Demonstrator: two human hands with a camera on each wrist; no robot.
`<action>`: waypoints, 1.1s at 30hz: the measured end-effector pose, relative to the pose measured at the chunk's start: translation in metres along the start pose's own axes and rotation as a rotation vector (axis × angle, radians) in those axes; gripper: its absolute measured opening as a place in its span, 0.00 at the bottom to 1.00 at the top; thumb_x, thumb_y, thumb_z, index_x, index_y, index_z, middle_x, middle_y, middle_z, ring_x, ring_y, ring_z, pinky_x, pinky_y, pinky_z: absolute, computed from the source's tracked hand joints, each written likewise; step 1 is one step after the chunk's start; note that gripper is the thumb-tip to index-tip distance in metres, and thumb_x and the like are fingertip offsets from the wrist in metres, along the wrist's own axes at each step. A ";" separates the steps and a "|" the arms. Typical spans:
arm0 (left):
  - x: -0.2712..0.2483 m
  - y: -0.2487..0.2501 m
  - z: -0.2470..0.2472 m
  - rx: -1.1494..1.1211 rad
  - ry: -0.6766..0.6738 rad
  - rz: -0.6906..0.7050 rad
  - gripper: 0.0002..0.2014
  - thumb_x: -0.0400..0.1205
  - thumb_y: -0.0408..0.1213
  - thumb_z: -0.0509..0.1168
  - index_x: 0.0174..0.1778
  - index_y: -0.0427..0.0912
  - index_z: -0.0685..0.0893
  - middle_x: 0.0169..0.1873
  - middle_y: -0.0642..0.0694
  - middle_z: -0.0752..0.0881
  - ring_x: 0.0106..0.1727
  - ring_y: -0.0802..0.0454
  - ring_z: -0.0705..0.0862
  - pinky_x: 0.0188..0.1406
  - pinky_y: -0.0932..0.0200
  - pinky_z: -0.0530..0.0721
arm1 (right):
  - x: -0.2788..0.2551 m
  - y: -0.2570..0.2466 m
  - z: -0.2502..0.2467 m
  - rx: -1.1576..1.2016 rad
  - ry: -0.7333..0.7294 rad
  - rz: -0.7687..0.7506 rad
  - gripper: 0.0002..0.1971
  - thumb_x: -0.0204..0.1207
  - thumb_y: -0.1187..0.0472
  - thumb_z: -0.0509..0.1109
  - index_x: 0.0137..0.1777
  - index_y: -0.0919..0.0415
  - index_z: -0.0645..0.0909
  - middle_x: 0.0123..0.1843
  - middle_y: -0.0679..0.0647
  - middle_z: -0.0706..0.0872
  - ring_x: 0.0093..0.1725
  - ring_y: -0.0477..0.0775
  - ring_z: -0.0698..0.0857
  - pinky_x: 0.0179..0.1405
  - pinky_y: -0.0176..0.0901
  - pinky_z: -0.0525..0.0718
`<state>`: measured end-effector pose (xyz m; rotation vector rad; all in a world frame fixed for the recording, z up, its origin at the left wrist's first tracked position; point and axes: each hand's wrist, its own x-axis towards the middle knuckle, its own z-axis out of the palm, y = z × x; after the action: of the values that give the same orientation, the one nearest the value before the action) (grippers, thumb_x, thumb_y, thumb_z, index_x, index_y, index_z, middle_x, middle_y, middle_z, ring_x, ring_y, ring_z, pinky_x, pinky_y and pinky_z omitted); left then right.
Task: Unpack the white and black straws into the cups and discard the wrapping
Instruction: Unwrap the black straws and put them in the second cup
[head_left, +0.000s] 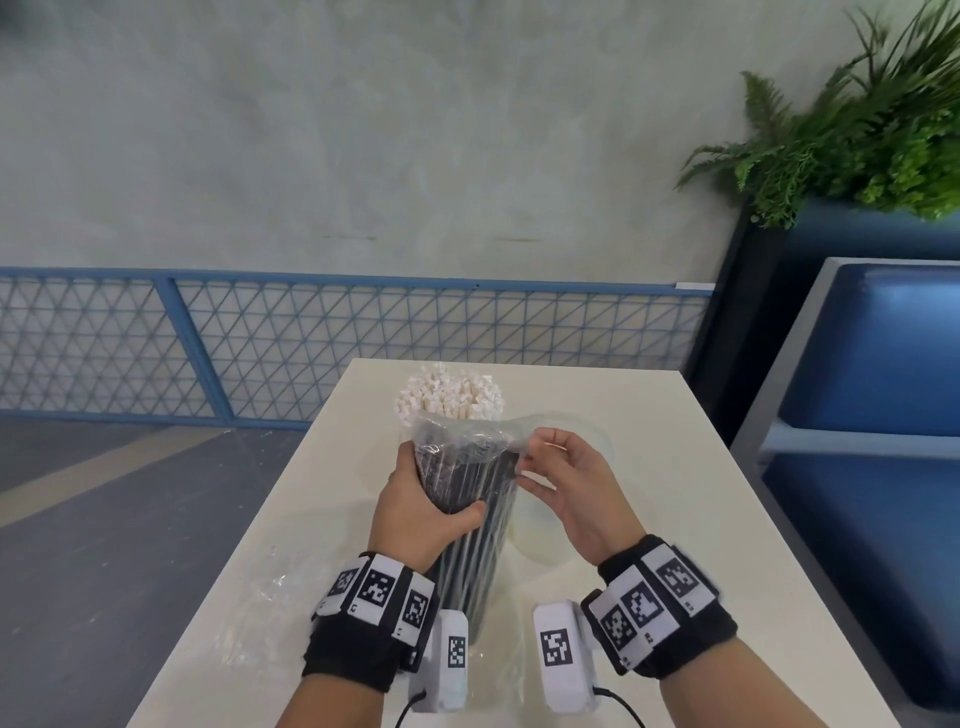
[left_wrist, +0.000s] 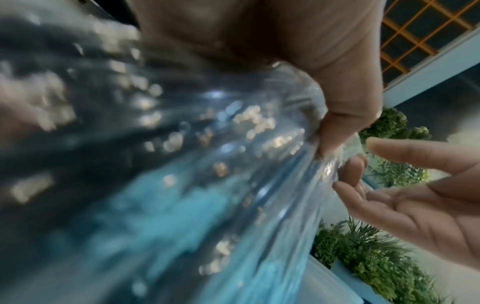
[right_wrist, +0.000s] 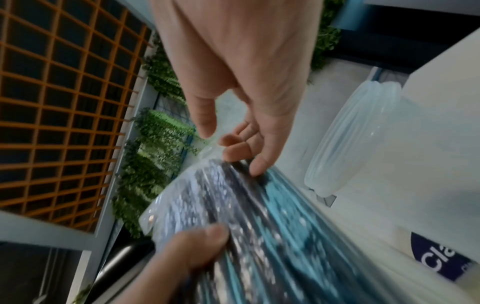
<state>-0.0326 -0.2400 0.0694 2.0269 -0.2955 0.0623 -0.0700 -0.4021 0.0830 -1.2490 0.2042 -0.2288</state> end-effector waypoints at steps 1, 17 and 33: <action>0.000 0.000 0.001 -0.007 0.004 0.000 0.32 0.64 0.39 0.78 0.58 0.54 0.67 0.44 0.59 0.79 0.46 0.57 0.79 0.46 0.66 0.74 | -0.002 0.002 0.001 -0.020 0.013 -0.005 0.04 0.78 0.66 0.67 0.51 0.64 0.77 0.38 0.53 0.83 0.40 0.49 0.83 0.54 0.45 0.84; 0.002 -0.008 0.001 0.011 -0.056 0.010 0.30 0.64 0.39 0.78 0.55 0.54 0.68 0.41 0.64 0.80 0.41 0.73 0.78 0.36 0.79 0.72 | -0.006 0.006 0.000 0.019 -0.006 0.099 0.06 0.81 0.60 0.63 0.45 0.59 0.78 0.44 0.50 0.83 0.47 0.47 0.81 0.48 0.42 0.86; 0.008 -0.033 0.005 0.072 -0.038 -0.003 0.36 0.59 0.45 0.78 0.61 0.52 0.69 0.52 0.50 0.83 0.53 0.50 0.83 0.53 0.53 0.82 | -0.004 -0.006 -0.007 -0.165 -0.131 0.305 0.08 0.81 0.67 0.62 0.47 0.65 0.83 0.29 0.51 0.79 0.34 0.48 0.85 0.45 0.41 0.88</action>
<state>-0.0175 -0.2317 0.0398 2.1015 -0.3184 0.0325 -0.0767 -0.4094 0.0865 -1.3722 0.3009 0.1356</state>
